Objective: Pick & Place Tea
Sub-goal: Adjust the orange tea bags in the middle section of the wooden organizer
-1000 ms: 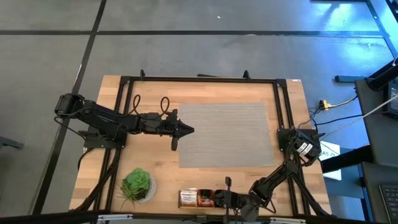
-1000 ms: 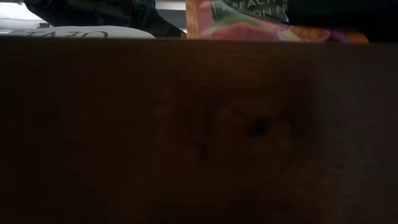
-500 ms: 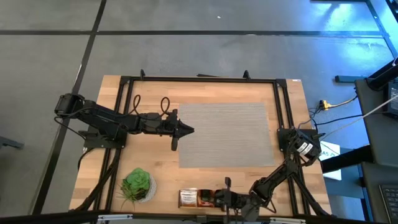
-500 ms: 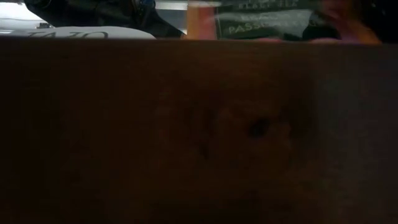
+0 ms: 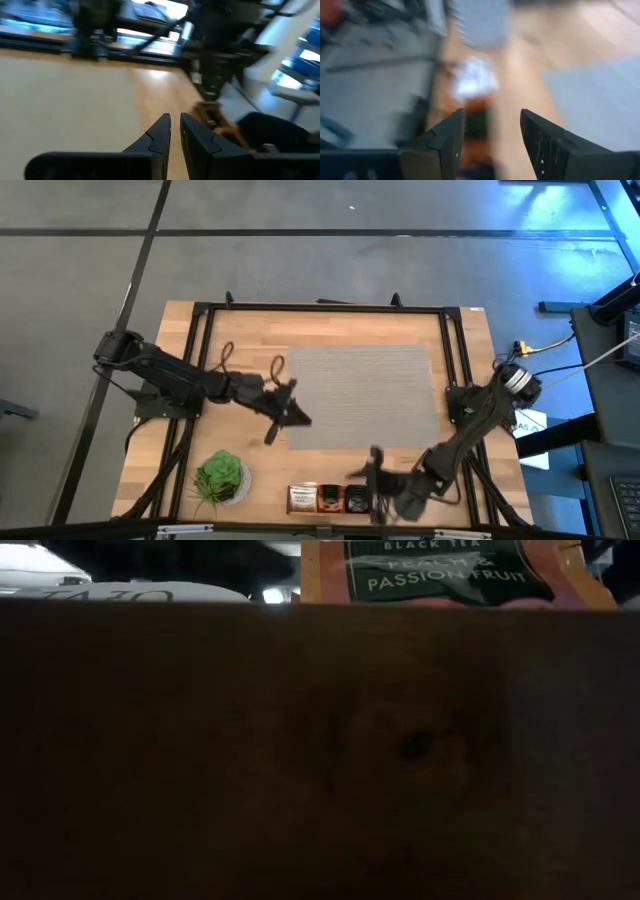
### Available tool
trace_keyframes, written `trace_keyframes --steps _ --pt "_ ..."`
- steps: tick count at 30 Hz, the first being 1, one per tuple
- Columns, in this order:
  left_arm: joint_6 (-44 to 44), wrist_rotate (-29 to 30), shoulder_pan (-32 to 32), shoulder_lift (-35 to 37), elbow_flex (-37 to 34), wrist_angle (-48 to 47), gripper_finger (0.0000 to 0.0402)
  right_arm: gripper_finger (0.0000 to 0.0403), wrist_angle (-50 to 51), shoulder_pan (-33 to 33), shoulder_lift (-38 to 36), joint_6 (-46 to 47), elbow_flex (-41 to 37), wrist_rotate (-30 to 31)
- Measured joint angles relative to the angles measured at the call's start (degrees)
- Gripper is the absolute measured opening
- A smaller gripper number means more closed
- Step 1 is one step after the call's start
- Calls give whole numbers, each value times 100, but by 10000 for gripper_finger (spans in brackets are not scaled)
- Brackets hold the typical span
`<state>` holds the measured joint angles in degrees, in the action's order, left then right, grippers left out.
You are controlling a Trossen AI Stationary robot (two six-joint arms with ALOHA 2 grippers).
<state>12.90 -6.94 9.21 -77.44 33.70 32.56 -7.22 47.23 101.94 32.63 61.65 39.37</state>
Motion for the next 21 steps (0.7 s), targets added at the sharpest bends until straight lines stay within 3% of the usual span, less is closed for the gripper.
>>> trace_keyframes --steps 4,8,14,21 --pt "-132 -66 544 -603 668 -313 38 190 2261 -285 -646 1197 0 -160" --pt "-594 -186 973 -1342 1404 -624 38 178 3397 -368 -1045 1486 -4 -345" --pt "-635 -916 1077 -2548 2468 -612 38 163 3833 -368 -1247 1482 -4 -408" --pt "-616 -2495 1038 -3740 3454 -536 38 161 3936 -367 -1249 1434 -4 -670"
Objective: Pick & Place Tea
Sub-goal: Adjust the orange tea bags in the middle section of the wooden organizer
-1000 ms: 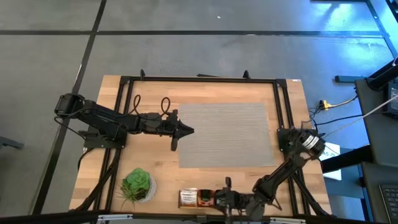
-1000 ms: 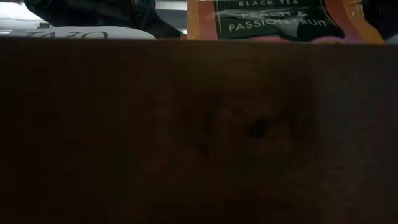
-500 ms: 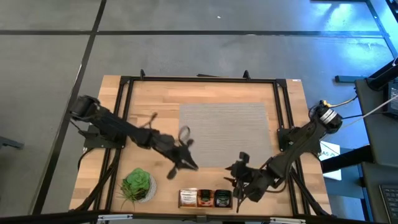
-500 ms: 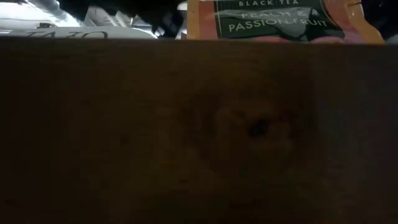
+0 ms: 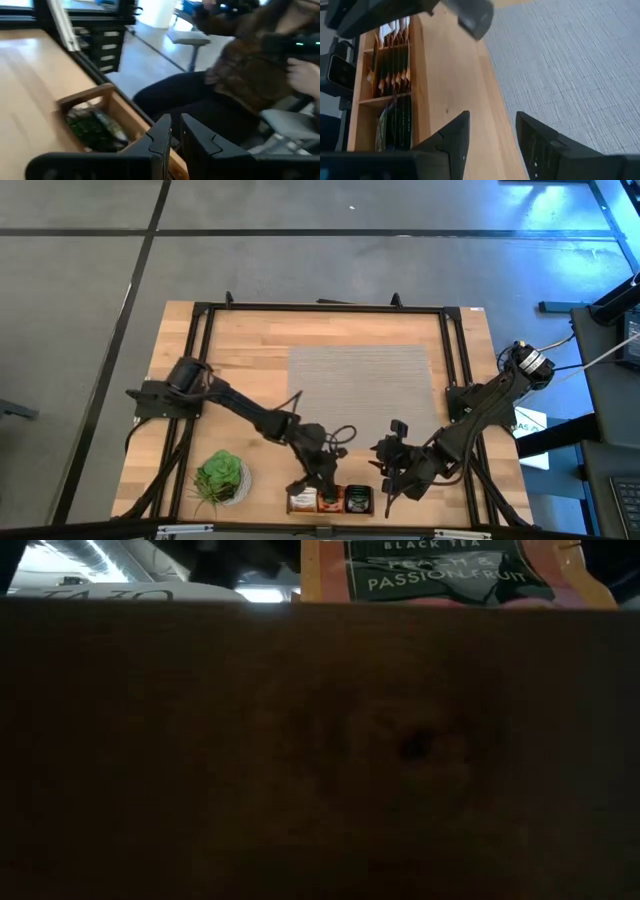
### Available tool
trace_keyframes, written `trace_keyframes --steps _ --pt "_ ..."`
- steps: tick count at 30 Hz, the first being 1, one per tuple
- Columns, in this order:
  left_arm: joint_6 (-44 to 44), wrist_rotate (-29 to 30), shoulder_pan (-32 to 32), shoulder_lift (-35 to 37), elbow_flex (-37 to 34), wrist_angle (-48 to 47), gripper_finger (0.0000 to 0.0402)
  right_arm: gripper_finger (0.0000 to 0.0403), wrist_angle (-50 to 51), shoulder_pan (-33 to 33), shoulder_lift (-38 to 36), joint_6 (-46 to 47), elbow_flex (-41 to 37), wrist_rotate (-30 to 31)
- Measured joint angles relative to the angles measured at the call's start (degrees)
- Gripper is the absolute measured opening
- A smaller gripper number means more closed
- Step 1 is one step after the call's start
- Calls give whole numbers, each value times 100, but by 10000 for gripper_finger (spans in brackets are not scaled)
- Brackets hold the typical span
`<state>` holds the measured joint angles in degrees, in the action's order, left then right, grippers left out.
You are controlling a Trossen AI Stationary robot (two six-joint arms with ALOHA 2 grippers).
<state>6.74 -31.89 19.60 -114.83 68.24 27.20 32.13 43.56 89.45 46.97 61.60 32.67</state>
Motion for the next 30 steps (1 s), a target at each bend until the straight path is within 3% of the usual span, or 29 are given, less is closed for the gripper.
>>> trace_keyframes --steps 17,30 --pt "-288 -726 -162 -601 239 198 38 161 -126 15 2 -37 0 -87" --pt "-301 -770 -127 -810 237 220 38 161 -149 6 4 -62 -1 -86"
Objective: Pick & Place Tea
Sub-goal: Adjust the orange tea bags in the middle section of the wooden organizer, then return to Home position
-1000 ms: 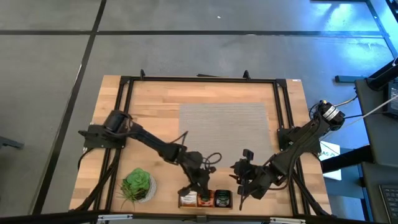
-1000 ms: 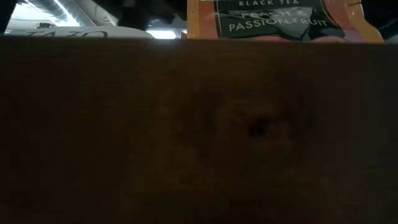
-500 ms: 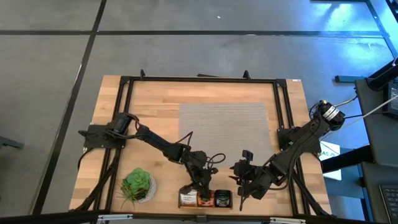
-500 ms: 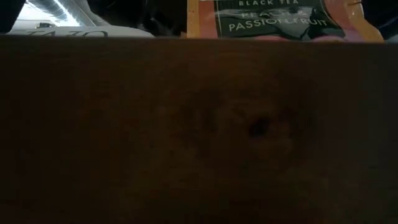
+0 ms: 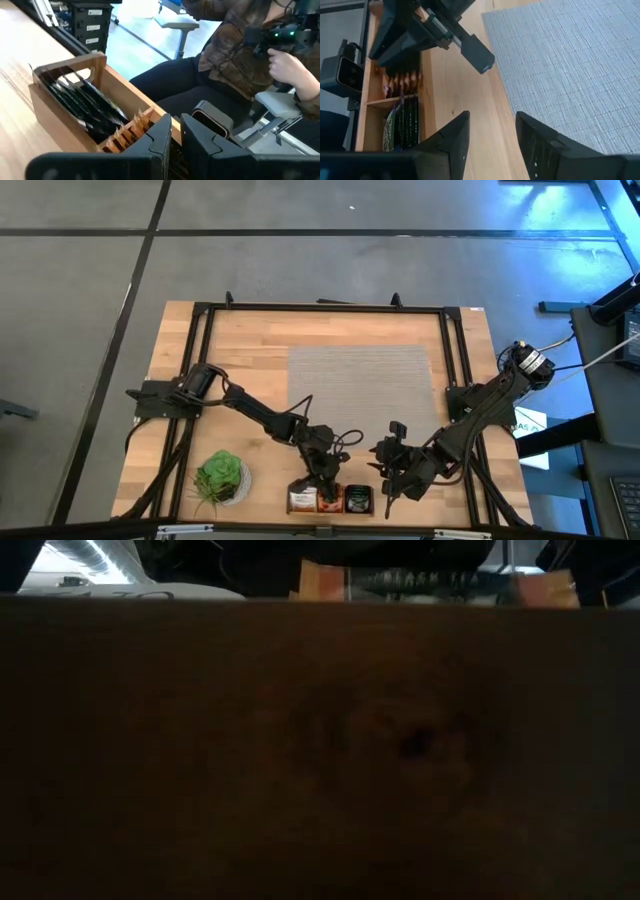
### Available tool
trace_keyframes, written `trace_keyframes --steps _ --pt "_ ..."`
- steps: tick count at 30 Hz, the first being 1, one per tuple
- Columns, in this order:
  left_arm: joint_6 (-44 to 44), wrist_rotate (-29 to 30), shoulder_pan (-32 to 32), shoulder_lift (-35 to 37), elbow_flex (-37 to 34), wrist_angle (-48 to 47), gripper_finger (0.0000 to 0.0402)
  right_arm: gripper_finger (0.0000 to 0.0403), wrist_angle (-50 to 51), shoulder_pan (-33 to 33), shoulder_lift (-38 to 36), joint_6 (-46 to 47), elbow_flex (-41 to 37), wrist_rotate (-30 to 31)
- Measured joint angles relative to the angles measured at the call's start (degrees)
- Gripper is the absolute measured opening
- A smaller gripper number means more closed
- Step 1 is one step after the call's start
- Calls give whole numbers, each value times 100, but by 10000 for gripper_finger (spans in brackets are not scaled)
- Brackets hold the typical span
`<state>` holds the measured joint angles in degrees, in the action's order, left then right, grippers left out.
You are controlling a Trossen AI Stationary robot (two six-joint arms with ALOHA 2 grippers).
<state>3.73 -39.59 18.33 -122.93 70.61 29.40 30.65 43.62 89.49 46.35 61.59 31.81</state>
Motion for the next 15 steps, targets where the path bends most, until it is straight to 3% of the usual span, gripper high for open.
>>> trace_keyframes --steps 9,15 --pt "189 -380 -160 44 -4 -48 38 161 -9 -1 0 -9 -1 7" --pt "256 -836 -459 398 -11 -114 38 161 73 -150 0 -51 -1 714"
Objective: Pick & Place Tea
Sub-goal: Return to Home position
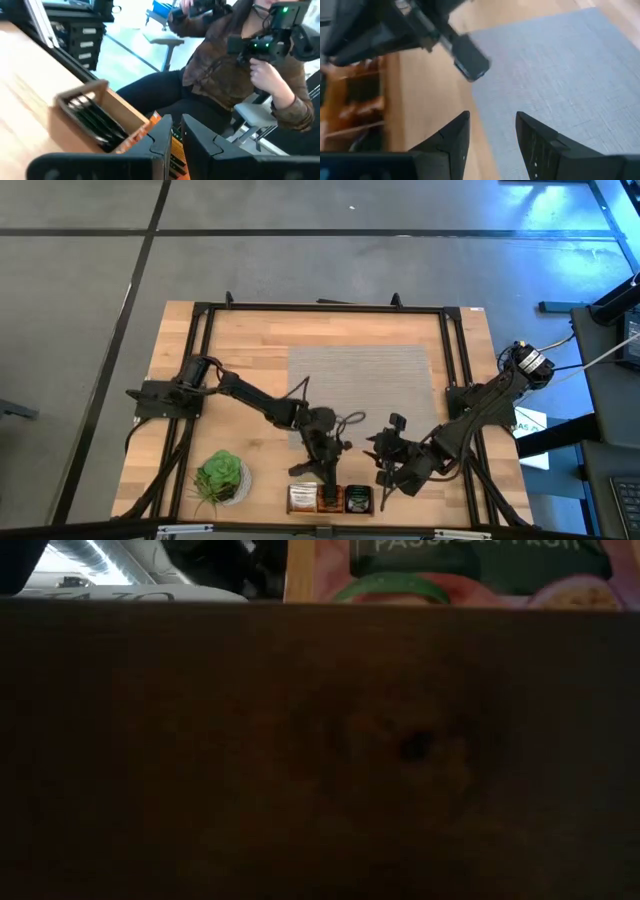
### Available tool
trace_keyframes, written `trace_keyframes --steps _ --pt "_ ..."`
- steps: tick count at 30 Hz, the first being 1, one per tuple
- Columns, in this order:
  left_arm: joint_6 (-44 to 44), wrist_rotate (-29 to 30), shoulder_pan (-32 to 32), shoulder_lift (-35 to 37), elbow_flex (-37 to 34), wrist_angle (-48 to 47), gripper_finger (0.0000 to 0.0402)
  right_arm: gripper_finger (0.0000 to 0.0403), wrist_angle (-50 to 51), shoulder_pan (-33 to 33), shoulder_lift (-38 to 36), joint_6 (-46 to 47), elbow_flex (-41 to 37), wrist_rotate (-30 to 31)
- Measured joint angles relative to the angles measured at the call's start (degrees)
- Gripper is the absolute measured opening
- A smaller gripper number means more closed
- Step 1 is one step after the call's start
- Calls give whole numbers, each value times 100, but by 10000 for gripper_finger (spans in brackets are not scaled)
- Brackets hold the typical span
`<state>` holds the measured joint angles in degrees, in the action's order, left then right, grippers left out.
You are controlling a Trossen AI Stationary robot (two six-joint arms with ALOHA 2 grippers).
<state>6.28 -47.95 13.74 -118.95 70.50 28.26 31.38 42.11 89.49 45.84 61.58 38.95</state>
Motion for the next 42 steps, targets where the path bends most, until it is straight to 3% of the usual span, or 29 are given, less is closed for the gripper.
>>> trace_keyframes --steps 6,11,15,19,22,25,33,37,42 --pt "-107 -184 -688 789 -411 -322 38 161 183 -450 -1 -422 -73 2" --pt "-476 532 -1271 1635 -1332 -247 38 161 16 -837 -417 -584 -818 -230" --pt "-693 1497 -1622 2199 -2119 115 38 161 -1459 -1186 -1415 -1203 -1939 -653" --pt "-501 1641 -2010 2675 -2921 888 38 161 -3479 -1881 -2436 -2385 -3172 -1864" --pt "-107 1683 -2291 2972 -3600 1852 38 161 -4393 -2429 -3032 -2995 -3956 -2601" --pt "260 1755 -2558 3270 -4201 2472 38 161 -4644 -2758 -3540 -3162 -4480 -2852" --pt "666 2093 -2924 3634 -5108 2295 38 161 -4664 -2841 -4157 -3147 -5281 -2853" --pt "1024 2424 -3056 3658 -5423 3237 38 161 -4809 -2857 -4325 -3494 -5285 -2932" --pt "1294 2192 -3154 3667 -6110 5100 38 161 -5060 -2855 -4949 -3872 -5384 -3889"
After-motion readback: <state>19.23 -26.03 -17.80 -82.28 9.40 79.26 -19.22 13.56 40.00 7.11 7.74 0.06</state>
